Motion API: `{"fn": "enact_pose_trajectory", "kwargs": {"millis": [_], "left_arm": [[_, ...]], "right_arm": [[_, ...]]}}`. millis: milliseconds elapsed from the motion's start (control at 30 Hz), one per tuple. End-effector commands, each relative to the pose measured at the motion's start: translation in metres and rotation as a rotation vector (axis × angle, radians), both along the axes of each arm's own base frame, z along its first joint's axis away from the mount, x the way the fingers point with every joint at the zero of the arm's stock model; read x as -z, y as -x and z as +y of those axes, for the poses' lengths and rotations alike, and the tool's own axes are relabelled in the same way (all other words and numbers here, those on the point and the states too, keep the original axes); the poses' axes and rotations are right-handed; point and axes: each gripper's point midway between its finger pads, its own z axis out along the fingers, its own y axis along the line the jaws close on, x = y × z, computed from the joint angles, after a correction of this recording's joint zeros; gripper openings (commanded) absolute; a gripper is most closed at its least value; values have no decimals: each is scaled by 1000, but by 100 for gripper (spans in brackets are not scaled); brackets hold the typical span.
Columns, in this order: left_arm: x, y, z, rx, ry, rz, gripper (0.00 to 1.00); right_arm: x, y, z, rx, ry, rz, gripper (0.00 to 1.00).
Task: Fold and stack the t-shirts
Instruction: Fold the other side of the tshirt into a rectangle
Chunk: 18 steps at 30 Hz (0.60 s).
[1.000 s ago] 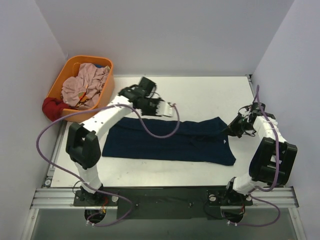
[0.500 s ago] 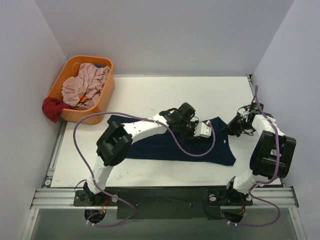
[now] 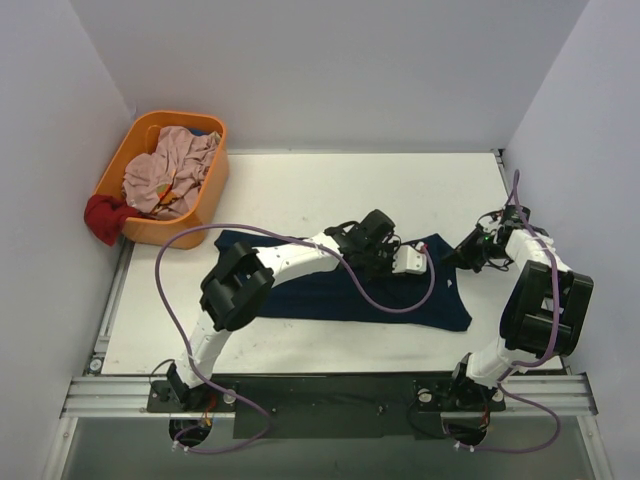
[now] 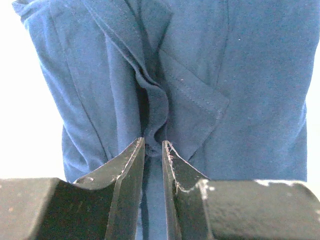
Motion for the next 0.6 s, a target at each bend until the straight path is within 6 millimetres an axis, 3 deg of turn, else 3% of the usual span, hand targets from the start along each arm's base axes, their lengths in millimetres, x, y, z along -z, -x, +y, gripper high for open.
{"fn": "enact_pose_trajectory", "kwargs": {"millis": [0, 567], "left_arm": [[-4, -17, -7, -21, 23, -70, 32], [19, 4, -5, 47, -16, -6, 30]], "right_arm": [[-12, -7, 0, 1, -16, -33, 0], [-10, -5, 0, -1, -14, -30, 0]]}}
